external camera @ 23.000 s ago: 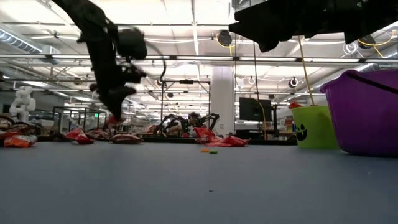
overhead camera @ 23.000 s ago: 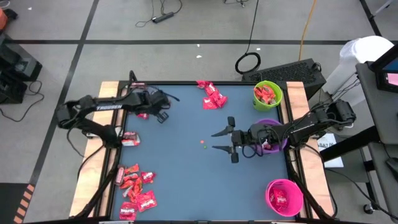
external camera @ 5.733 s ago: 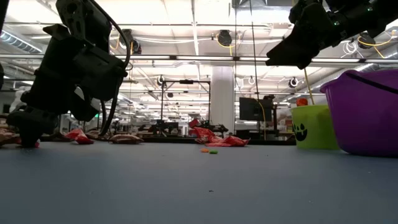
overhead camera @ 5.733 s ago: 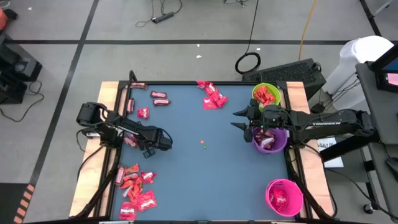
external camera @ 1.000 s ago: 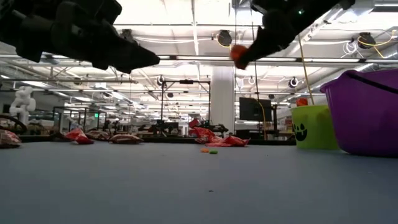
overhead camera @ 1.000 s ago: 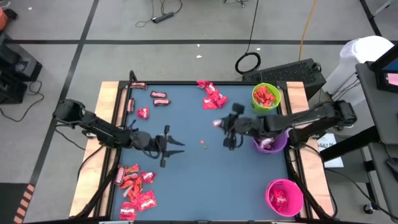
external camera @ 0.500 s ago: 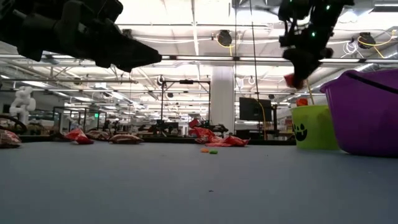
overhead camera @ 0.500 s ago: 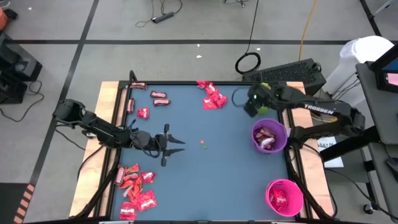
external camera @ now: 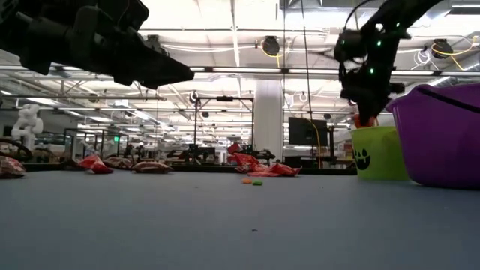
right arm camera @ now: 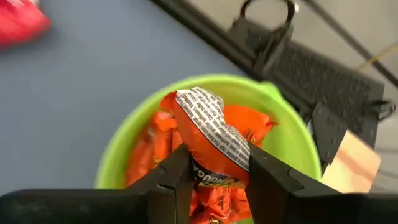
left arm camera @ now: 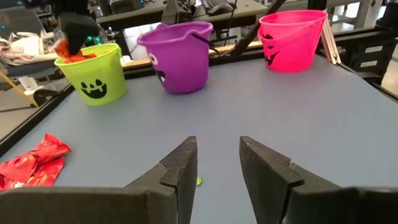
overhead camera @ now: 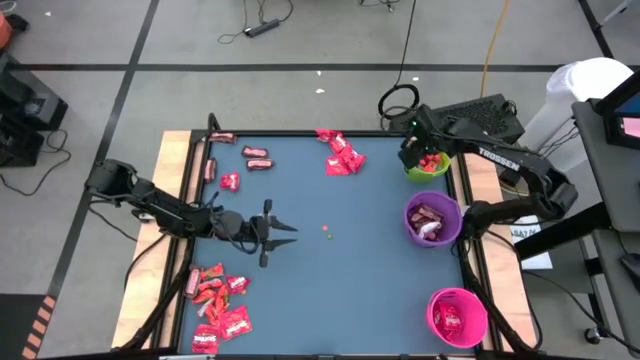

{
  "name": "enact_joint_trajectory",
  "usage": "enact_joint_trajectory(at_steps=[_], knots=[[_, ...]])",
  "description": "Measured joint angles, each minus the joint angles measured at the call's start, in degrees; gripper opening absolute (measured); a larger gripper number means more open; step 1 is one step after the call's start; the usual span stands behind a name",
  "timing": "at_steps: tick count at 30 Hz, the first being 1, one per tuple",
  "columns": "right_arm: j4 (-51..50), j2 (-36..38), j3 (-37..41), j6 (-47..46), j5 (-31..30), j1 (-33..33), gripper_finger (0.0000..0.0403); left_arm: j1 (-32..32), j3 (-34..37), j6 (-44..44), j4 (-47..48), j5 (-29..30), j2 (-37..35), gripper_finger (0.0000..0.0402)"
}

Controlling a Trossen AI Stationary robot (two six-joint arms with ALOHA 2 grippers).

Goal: Organize candy in baskets
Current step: Put the orange chocolate bar into the green bucket, then put the red candy pack into the pink bucket

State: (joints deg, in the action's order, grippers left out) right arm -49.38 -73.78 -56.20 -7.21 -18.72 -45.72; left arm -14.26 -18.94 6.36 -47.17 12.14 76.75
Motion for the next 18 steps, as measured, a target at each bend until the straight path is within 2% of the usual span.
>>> enact_joint_trajectory(at_steps=[6,10,18], knots=[[0.0,-4.4,1.4,0.3,0.8,-2.3,0.0116,0.0,0.0,0.0,0.2,0.0,0.0,0.0128],[-0.3,-4.7,1.4,0.2,0.7,-2.3,0.0127,0.0,0.0,0.0,0.1,0.1,0.0,0.0128],[-9.8,-1.6,-5.1,0.2,2.6,-1.7,0.0221,0.0,0.0,0.0,-0.4,0.1,0.0,0.0128]])
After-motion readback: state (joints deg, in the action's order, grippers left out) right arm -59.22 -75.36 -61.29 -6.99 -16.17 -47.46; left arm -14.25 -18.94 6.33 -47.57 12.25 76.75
